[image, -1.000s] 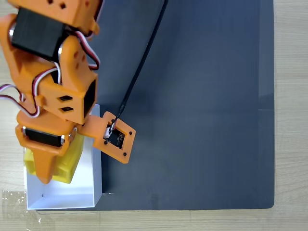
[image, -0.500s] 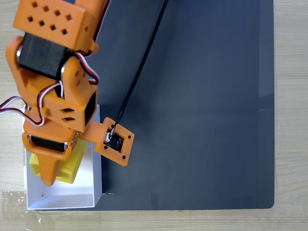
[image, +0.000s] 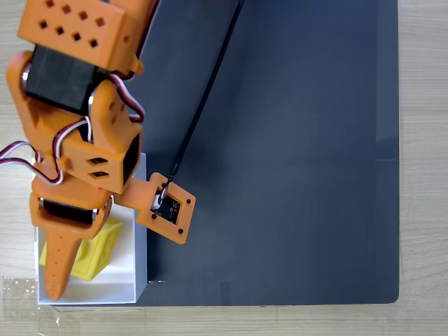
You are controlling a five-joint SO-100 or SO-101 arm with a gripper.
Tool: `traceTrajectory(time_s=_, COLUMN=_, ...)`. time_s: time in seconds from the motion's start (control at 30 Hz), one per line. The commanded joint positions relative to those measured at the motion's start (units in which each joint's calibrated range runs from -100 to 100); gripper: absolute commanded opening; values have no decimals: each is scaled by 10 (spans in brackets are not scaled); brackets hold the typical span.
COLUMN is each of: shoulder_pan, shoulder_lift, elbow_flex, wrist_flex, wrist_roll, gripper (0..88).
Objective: Grasp a yellow block and put it in the box
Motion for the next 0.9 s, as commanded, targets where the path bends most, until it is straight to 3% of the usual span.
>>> traceTrajectory(time_s=0.0, shoulder_pan=-11, shoulder_lift=-73, elbow_flex=-22, wrist_flex=2, wrist_roll=-3, gripper=458)
traceTrajectory(time_s=0.1, shoulder_pan=-34, shoulder_lift=-132, elbow_flex=-22, wrist_flex=44, wrist_roll=-6, gripper=414)
traceTrajectory(time_s=0.33, shoulder_pan=-69, shoulder_lift=-312, elbow_flex=-6, wrist_flex=151, wrist_roll=-66, gripper=101)
traceTrajectory(time_s=0.43, shoulder_pan=-74, shoulder_lift=-396, elbow_flex=39, wrist_flex=177, wrist_roll=-76, gripper=8)
traceTrajectory(time_s=0.87, shoulder_pan=-136, shoulder_lift=-843, elbow_flex=538, wrist_flex=213, wrist_roll=-73, gripper=21)
